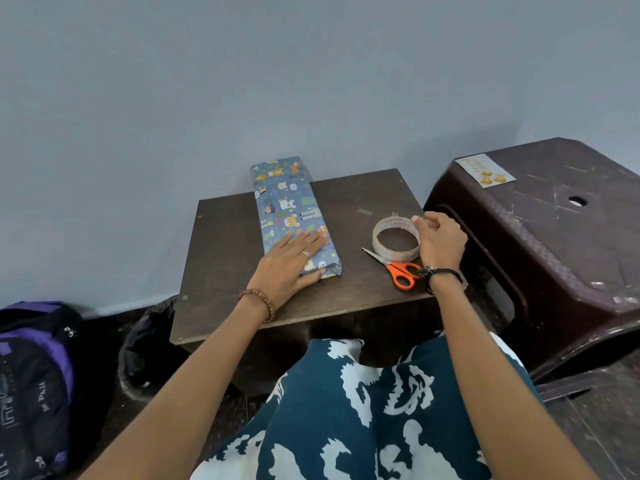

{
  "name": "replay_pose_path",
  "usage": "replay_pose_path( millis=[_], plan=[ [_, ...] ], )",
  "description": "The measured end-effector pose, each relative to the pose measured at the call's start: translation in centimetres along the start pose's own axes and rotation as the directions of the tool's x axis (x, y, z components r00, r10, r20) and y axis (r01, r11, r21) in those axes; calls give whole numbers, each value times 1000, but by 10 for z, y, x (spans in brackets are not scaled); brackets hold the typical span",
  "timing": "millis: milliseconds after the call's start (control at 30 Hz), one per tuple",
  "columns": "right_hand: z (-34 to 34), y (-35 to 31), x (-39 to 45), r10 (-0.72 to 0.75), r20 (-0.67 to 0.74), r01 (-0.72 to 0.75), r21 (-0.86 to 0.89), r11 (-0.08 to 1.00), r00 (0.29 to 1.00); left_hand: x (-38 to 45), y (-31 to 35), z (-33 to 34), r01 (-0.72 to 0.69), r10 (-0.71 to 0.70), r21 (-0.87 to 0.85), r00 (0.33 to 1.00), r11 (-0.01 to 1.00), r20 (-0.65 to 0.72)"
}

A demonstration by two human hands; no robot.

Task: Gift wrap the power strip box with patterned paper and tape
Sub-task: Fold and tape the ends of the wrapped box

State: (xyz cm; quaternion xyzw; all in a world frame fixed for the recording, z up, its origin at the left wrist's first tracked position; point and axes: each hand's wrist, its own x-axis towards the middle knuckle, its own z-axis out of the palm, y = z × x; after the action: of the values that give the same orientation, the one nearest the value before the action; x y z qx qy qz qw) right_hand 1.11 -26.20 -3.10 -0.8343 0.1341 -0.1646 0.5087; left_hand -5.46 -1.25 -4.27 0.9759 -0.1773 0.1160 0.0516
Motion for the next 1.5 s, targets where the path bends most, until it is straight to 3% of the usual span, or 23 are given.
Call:
replay_pose_path(
  millis=[267,367,533,667,833,1000,1233,1367,1500],
  plan=[
    [7,2,12,24,99,-21,-35,999,995,0,2,2,-13,12,-12,998,1000,-63],
    [9,2,14,48,181,-56,36,998,982,-1,2,1,-13,12,-22,997,1000,-72],
    [4,2,14,27,198,-45,88,995,980,-1,2,1,1,-2,-13,999,1000,-42],
    [3,3,12,-82,196,79,24,997,977,0,1,1,5,-5,-9,999,1000,-37],
    [3,2,11,-229,279,284,-175,943,932,-1,1,2,5,-6,-9,1000,1000,-29],
    [7,1,11,-260,316,353,-288,890,913,-1,-1,2,5,-5,-10,1000,1000,-19],
    [6,5,12,-226,336,289,-151,945,914,-1,1,1,2,-3,-12,999,1000,-34],
    [4,10,11,-105,261,98,41,994,960,-1,2,0,4,-4,-14,999,1000,-35],
    [5,15,13,21,280,-63,142,988,960,-1,2,0,0,0,-7,999,1000,-34]
  ],
)
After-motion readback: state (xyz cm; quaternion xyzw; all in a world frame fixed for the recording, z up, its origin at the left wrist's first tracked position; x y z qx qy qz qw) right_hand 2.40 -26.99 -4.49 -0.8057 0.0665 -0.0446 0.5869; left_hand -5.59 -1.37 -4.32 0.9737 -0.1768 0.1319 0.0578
